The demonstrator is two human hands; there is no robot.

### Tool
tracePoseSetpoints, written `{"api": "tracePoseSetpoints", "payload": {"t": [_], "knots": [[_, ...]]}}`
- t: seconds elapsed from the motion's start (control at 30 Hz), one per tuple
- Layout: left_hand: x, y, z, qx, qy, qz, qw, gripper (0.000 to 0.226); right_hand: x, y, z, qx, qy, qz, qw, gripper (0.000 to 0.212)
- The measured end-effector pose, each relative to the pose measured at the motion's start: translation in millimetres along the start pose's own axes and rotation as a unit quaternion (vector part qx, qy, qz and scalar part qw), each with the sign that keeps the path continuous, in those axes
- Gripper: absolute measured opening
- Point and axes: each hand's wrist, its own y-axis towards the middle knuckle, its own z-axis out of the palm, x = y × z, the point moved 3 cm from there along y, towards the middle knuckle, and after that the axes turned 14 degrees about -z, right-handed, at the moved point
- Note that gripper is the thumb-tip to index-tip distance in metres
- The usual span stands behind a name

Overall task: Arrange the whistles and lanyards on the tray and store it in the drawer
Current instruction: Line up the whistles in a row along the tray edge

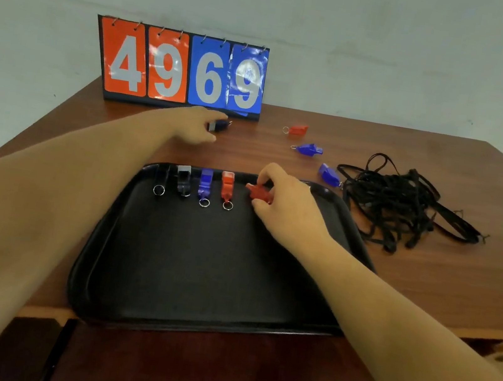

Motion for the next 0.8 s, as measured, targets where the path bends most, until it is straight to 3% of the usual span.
{"api": "tracePoseSetpoints", "payload": {"t": [0.17,0.27,0.37,0.53,0.67,0.8], "knots": [[-7,26,14,0.022,0.063,0.013,0.998,0.058,3,-3,1,0.003,-0.027,-0.021,0.999,0.028],[-2,33,11,-0.019,0.103,0.034,0.994,0.045,7,-6,5,-0.009,-0.042,-0.034,0.998,0.022],[6,28,4,-0.064,0.072,0.039,0.995,0.032,9,-4,6,-0.019,-0.056,-0.035,0.998,0.019],[6,-3,-15,-0.090,-0.099,0.018,0.991,0.017,8,1,7,-0.028,-0.040,0.027,0.998,0.028],[-5,-42,-33,-0.102,-0.265,0.001,0.959,0.013,8,3,9,-0.022,-0.015,0.059,0.998,0.028],[-11,-83,-37,-0.066,-0.349,0.015,0.935,0.015,3,6,7,-0.023,0.031,0.098,0.994,0.024]]}}
